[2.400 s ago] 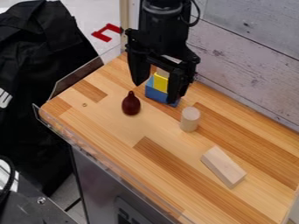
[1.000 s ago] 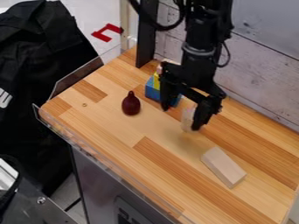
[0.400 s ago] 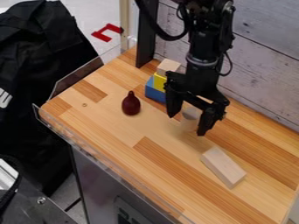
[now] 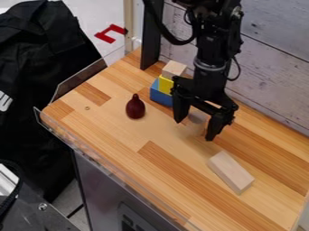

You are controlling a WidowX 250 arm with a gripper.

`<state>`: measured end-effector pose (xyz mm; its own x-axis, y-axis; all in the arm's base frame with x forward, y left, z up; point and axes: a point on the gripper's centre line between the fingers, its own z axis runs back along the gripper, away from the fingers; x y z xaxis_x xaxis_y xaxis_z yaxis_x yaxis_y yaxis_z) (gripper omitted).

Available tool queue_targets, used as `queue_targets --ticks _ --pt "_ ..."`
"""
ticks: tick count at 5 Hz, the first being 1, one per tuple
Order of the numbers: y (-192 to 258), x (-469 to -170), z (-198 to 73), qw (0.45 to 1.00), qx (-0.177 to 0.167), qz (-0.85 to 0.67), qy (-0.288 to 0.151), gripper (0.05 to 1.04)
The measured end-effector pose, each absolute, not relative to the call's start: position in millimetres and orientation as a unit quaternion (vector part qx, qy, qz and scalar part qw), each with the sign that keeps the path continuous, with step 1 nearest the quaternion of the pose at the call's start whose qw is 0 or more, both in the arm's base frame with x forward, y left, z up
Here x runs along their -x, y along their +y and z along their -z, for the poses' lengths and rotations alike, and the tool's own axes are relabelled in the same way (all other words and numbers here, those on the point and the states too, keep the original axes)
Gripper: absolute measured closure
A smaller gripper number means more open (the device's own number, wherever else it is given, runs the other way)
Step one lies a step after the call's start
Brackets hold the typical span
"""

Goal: Remove the clynder on top of the table and put it on top of the triangle

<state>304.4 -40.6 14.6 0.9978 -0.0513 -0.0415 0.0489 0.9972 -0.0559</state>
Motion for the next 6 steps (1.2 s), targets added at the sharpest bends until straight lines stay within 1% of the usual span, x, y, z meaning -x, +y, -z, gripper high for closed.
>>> queue_targets --ticks 2,3,4,5,6 --pt "-37.9 -310.6 -8.7 0.999 0.029 0.003 0.019 0.084" --pt "-36.6 -313.0 0.5 0.999 0.034 -0.014 0.023 0.122" --pt "-36.6 -317.4 2.7 0.999 0.037 -0.028 0.012 0.395" --pt "-36.8 -320.6 4.7 0.998 0.04 -0.04 0.003 0.558" --pt "-36.9 -317.7 5.6 0.998 0.044 -0.049 0.005 0.558"
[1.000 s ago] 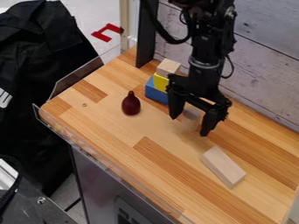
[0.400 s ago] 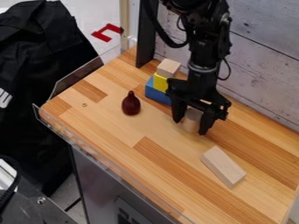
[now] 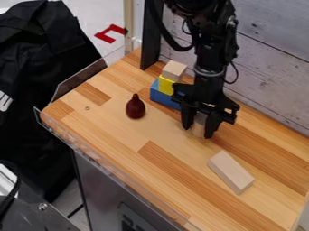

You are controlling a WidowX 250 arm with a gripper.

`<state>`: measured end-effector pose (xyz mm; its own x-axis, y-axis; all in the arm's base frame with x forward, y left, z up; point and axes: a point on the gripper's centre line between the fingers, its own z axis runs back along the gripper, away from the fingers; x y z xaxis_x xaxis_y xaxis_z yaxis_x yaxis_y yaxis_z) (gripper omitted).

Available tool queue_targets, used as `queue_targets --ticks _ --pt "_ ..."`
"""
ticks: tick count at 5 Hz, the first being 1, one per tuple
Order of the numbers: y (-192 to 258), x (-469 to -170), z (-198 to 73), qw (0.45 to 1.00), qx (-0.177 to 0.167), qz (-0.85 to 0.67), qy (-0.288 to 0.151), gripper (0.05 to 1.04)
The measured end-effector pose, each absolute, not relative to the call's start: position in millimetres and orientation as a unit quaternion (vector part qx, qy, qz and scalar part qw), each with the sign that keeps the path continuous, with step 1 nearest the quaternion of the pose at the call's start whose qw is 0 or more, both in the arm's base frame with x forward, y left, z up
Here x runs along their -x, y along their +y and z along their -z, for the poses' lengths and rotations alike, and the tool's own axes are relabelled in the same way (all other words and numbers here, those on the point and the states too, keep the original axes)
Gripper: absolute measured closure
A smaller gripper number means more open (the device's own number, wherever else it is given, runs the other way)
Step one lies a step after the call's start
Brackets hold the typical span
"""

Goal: Remove the clynder on top of the table and put it on top of the triangle

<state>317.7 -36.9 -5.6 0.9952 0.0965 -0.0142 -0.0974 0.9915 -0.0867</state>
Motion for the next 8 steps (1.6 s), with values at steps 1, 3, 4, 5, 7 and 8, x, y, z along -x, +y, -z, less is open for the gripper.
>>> queue_targets --ticks 1,3,4,5,7,8 --pt "-29.8 -296.0 -25.4 0.995 0.058 -0.077 -0.019 0.558" --pt "-6.4 -289.7 -108.1 0.985 0.093 -0.097 -0.106 0.558" --pt "3.1 -307.3 -116.4 0.987 0.091 -0.082 -0.108 0.558" --pt "14.7 -326.8 -109.1 0.991 0.076 -0.067 -0.084 0.558" --pt "43.5 -338.9 -107.2 0.992 0.065 -0.09 -0.06 0.558" --pt "52.7 -335.0 -103.3 0.992 0.057 -0.101 -0.043 0.558"
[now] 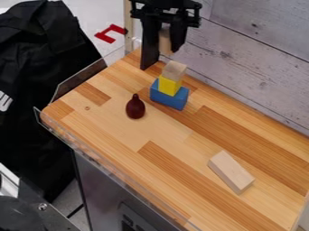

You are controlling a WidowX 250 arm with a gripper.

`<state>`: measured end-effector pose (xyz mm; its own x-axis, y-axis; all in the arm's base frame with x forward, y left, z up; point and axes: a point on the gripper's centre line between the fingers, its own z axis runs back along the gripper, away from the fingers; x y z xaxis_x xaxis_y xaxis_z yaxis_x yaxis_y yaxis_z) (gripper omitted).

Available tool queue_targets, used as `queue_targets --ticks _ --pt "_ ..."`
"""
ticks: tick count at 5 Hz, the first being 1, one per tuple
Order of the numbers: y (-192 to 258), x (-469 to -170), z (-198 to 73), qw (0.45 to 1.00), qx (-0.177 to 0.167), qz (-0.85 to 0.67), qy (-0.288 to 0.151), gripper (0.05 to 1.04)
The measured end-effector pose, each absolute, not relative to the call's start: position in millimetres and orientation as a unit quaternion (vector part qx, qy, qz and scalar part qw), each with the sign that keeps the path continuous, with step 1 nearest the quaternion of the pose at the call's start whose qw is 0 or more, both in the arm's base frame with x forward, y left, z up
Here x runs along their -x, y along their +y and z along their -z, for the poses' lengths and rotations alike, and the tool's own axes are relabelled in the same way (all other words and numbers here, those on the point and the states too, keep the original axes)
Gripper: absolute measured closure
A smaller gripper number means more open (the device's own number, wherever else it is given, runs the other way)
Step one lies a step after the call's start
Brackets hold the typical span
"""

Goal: Remove the clynder on top of the table and put it on top of the triangle

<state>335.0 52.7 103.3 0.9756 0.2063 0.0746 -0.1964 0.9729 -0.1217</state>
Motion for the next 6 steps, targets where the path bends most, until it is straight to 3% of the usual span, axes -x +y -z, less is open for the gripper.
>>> queue_targets --ticks 2,6 --pt "54.2 -333.6 -81.1 0.994 0.051 -0.099 -0.003 0.558" --pt "41.4 -343.4 -71.3 0.996 0.052 -0.079 0.0 0.558"
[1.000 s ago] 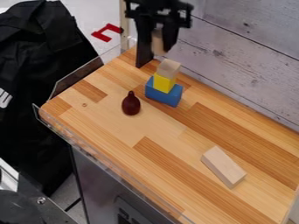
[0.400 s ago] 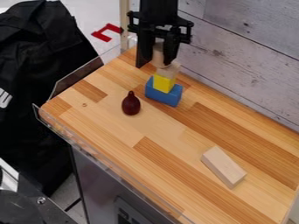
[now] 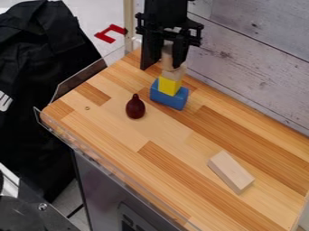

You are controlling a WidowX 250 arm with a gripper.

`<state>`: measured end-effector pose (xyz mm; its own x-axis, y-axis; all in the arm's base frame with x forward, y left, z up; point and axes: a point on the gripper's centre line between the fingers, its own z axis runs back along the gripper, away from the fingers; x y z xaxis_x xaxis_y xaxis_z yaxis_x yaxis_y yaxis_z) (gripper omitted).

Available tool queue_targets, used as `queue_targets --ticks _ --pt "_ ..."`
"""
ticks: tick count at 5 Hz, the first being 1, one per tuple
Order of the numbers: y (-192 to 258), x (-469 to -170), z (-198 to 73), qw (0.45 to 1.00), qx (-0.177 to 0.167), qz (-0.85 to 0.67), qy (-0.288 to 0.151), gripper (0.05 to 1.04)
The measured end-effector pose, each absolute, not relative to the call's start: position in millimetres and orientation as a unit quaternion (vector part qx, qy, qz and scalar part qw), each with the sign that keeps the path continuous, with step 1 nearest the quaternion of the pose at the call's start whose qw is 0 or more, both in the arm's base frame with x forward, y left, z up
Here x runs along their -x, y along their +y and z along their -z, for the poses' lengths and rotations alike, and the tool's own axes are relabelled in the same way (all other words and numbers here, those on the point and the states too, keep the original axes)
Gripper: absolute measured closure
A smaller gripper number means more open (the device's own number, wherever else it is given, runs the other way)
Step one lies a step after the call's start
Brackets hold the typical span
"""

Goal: Remove the clynder on top of the table and put it on top of the triangle

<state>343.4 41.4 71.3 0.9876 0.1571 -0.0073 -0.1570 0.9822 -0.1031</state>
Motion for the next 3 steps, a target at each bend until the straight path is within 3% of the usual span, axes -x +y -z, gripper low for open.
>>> queue_targets --ticks 2,3 --pt "39.3 -343.2 -70.9 0.996 0.048 -0.08 -0.004 0.558" --pt "38.8 -343.2 -70.9 0.996 0.048 -0.079 -0.004 0.507"
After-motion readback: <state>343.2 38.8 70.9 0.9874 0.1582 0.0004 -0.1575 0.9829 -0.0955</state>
